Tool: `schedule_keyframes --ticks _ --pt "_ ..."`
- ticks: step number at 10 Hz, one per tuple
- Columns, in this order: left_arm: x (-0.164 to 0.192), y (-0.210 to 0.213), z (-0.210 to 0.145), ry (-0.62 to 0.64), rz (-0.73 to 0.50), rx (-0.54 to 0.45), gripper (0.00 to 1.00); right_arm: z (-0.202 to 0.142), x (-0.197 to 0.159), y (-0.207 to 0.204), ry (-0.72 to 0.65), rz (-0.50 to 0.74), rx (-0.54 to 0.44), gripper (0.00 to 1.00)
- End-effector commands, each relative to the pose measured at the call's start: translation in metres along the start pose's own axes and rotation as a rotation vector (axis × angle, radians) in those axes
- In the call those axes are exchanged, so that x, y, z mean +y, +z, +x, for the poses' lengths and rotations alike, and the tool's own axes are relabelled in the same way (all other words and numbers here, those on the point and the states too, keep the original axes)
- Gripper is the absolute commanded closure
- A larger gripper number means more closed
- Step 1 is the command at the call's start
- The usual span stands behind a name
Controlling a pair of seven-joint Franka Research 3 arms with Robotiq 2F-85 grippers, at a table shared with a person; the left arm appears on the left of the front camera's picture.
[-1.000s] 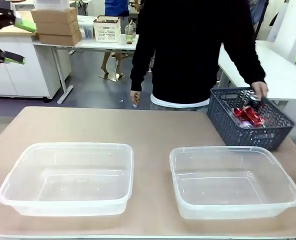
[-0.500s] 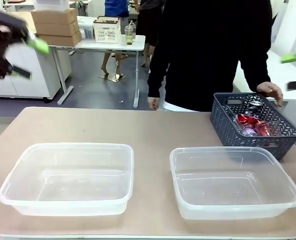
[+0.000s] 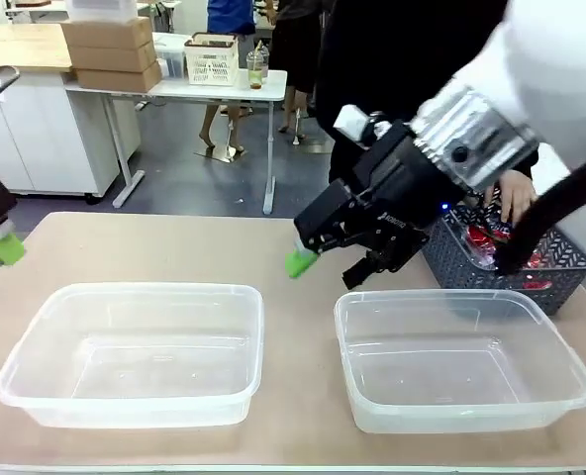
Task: Sort the waste into each basket.
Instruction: Pick up the Organizing box on the left side of the table and lift it.
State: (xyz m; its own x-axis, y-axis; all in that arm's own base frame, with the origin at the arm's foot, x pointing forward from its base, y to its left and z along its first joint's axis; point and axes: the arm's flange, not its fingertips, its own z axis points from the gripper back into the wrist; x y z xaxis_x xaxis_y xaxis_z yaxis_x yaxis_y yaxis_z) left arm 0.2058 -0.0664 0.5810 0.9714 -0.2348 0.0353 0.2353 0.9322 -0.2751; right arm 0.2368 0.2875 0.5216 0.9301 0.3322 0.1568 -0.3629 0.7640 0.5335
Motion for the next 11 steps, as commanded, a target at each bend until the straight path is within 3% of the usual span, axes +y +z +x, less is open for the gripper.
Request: schedule_keyframes --ticks 1,2,3,4,5,6,8,9,10,11 --pt "0.015 0.005 0.007 0.094 0.017 -0.042 0.00 -0.006 0.000 0.008 -0.055 0.059 -0.057 0.00" --pt "0.015 0.005 0.007 0.094 0.017 -0.042 0.00 -0.006 0.000 0.008 -0.055 0.059 -0.057 0.00" --pt "-0.002 -0.001 0.000 -0.003 -0.001 0.003 0.00 0.003 -0.005 0.003 -0.003 0.002 0.003 0.00" --pt "0.002 -0.027 0.018 -0.005 0.071 0.022 0.00 0.014 0.038 -0.040 0.076 -0.167 0.092 0.00" --pt "0.026 -0.063 0.018 0.009 0.059 0.082 0.00 0.028 0.059 -0.089 0.062 -0.225 0.197 0.00" --pt "0.052 -0.089 0.000 0.074 0.114 0.099 0.00 0.035 0.061 -0.120 -0.023 -0.317 0.152 0.00" --pt "0.088 -0.132 -0.043 0.192 0.079 0.112 0.00 0.029 0.054 -0.149 -0.042 -0.377 0.141 0.00" --pt "0.088 -0.123 -0.040 0.274 0.094 0.108 0.00 0.001 0.057 -0.129 0.046 -0.250 0.178 0.00" --pt "0.064 -0.070 0.011 0.141 0.098 0.130 0.00 0.001 0.057 -0.129 0.046 -0.250 0.178 0.00" --pt "0.078 -0.067 0.006 0.203 0.094 0.128 0.00 0.010 0.054 -0.157 0.017 -0.304 0.184 0.00"
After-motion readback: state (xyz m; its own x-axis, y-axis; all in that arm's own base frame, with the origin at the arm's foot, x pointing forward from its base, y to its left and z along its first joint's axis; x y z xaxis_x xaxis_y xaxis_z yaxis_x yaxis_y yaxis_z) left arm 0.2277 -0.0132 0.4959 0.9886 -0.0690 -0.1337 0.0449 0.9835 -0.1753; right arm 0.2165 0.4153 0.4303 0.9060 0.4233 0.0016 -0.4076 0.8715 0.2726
